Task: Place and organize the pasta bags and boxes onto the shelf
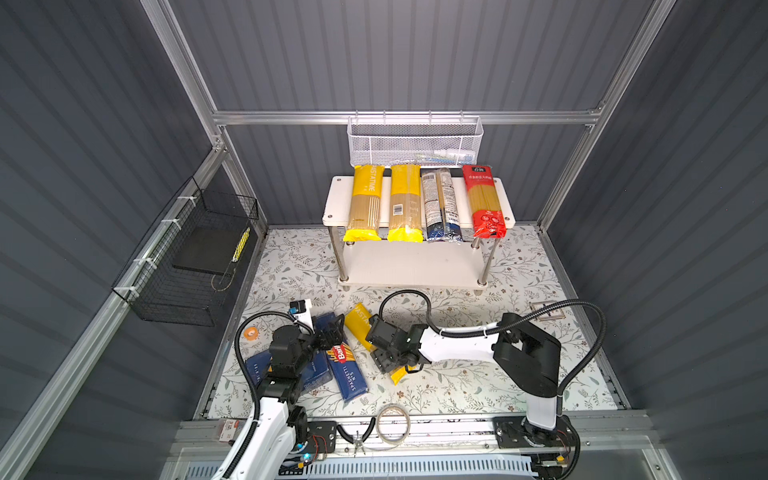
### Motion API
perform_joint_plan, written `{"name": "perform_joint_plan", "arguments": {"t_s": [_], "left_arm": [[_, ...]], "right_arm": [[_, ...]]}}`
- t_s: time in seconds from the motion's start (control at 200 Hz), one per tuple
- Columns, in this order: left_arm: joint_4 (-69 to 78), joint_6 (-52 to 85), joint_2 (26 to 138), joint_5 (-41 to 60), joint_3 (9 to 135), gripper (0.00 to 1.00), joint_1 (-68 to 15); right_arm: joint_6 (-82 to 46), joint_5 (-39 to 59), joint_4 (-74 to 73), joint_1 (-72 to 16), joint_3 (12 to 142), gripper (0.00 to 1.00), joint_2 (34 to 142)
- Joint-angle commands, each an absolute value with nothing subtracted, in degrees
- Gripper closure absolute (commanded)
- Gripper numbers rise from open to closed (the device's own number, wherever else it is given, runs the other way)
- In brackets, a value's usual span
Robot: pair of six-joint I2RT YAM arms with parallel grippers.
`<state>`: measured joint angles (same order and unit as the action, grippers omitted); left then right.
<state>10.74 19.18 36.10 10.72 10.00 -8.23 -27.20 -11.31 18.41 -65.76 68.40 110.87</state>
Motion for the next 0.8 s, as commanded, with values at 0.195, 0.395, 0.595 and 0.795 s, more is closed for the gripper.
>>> {"name": "perform_joint_plan", "arguments": {"t_s": [0.195, 0.395, 0.595, 0.795], "left_arm": [[11.07, 19.52, 35.02, 11.33, 9.84, 0.0, -8.35], [11.16, 19.51, 35.61, 11.24, 10.01, 0.0, -8.35], [11.07, 19.61, 35.49, 11.13, 9.93, 0.0, -8.35], [11.07, 19.61, 35.6, 10.98, 10.03, 0.0, -8.35]], "right_arm": [[-30.44, -12.44, 20.47, -65.65, 65.02, 0.41, 108.53], [-31.41, -12.28, 18.35, -65.3, 63.54, 0.47, 105.47], [-31.99, -12.84, 15.95, -64.46, 61.27, 0.52, 101.32], [-33.11, -14.0, 12.91, -63.15, 57.47, 0.61, 96.72]]}}
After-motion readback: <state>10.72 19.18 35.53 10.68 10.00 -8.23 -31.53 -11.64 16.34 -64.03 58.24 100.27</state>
